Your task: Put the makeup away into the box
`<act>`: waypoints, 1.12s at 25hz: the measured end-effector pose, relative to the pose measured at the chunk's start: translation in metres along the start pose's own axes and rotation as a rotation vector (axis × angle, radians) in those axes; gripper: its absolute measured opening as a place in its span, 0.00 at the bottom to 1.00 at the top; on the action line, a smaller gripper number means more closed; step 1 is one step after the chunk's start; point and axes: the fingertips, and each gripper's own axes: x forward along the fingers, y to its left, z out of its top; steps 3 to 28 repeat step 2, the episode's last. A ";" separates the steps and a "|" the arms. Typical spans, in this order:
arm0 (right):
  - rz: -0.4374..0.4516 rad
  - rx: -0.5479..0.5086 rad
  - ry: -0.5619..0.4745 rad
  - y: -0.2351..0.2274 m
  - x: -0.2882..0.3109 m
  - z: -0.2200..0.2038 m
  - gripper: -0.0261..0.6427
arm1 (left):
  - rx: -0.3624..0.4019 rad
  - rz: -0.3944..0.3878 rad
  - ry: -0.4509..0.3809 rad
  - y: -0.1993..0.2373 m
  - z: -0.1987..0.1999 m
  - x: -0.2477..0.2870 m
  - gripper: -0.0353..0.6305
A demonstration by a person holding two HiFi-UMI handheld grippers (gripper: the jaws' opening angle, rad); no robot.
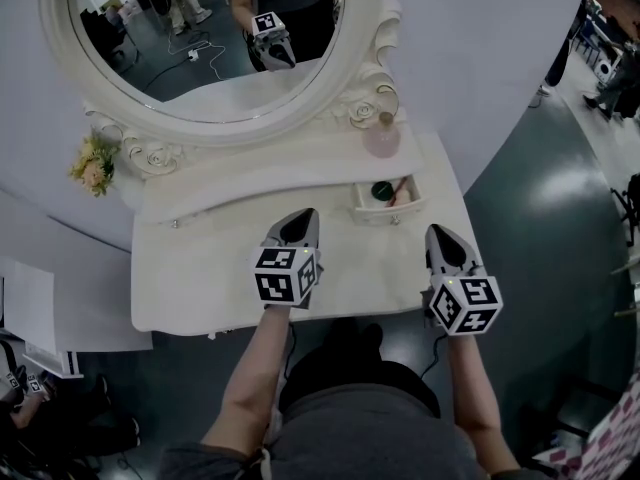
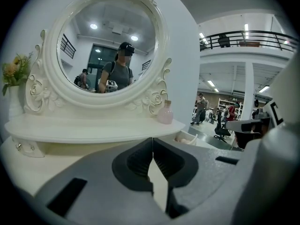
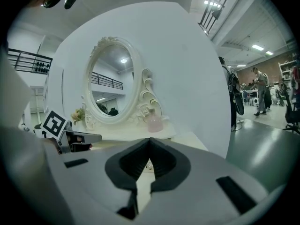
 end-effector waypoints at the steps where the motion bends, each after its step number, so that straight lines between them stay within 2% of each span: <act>1: 0.001 -0.001 0.002 0.000 0.001 0.000 0.04 | 0.000 0.000 -0.001 0.000 0.001 0.001 0.06; 28: 0.002 -0.003 0.004 0.000 0.002 0.000 0.04 | 0.000 0.000 -0.001 0.000 0.001 0.002 0.06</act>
